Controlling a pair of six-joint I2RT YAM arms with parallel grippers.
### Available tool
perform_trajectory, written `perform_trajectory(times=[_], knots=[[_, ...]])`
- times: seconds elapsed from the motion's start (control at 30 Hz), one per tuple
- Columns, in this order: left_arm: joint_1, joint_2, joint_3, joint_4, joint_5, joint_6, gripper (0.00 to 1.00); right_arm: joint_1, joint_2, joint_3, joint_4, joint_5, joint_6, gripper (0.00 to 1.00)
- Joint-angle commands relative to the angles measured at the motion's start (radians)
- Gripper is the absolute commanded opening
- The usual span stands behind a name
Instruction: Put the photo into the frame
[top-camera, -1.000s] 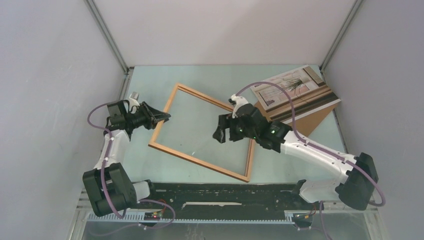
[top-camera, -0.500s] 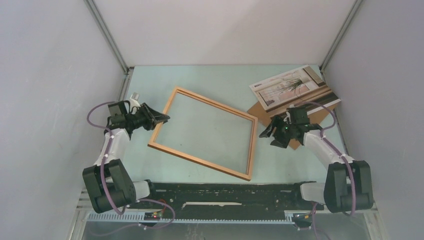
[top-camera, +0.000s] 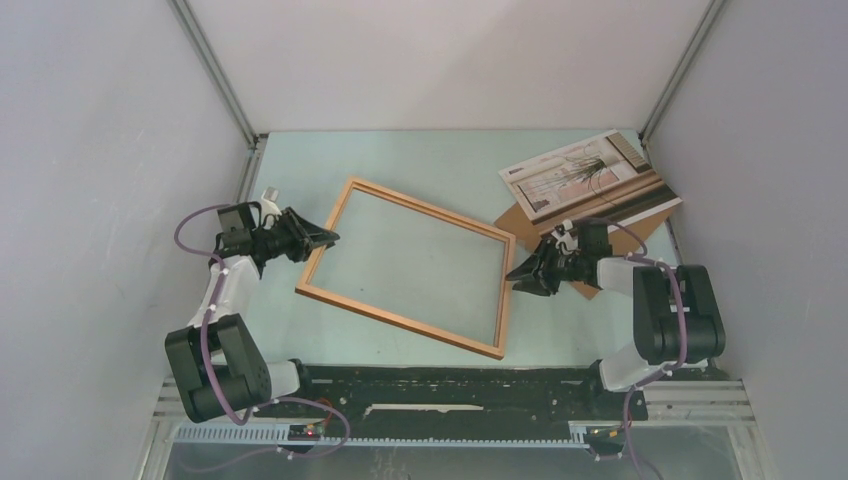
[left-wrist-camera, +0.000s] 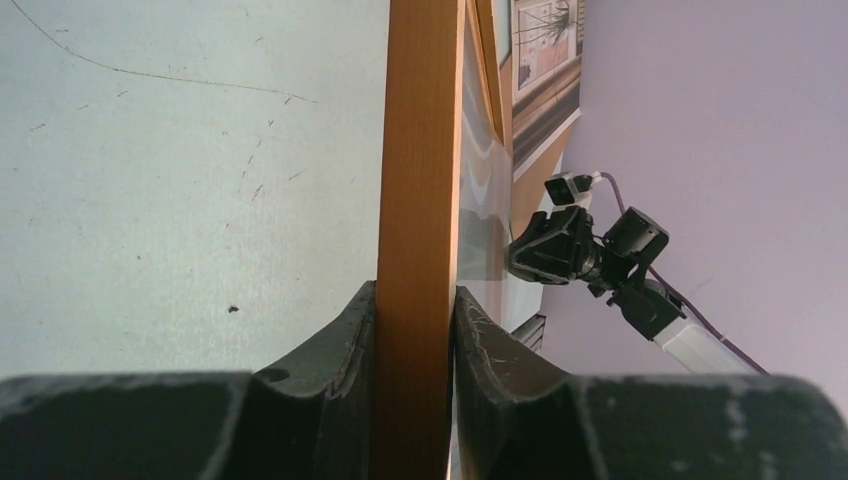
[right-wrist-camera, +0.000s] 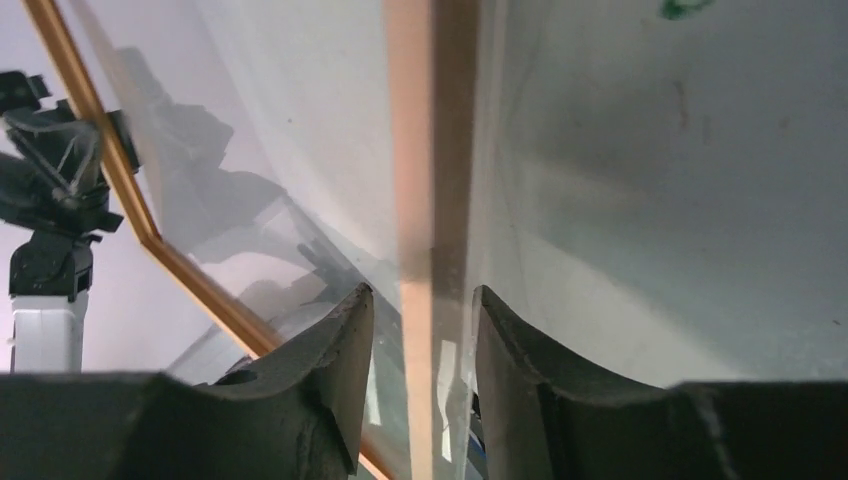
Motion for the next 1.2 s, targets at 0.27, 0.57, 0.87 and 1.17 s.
perform_trajectory(times=[0.27, 0.57, 0.87, 1.17], knots=[[-0.009, -0.043, -0.007, 0.053, -0.031, 0.042, 0.0, -0.031, -0.232, 0.006, -0.002, -0.053, 0.033, 0.46], [-0.009, -0.063, -0.025, 0.106, -0.012, 0.029, 0.0, 0.074, -0.143, -0.002, 0.265, -0.062, 0.188, 0.4], [-0.011, -0.068, -0.055, 0.127, -0.016, 0.016, 0.0, 0.119, -0.046, -0.059, 0.517, -0.035, 0.416, 0.46], [-0.017, -0.063, -0.082, 0.162, -0.004, -0.002, 0.0, 0.226, 0.104, -0.072, 0.805, 0.014, 0.626, 0.43]])
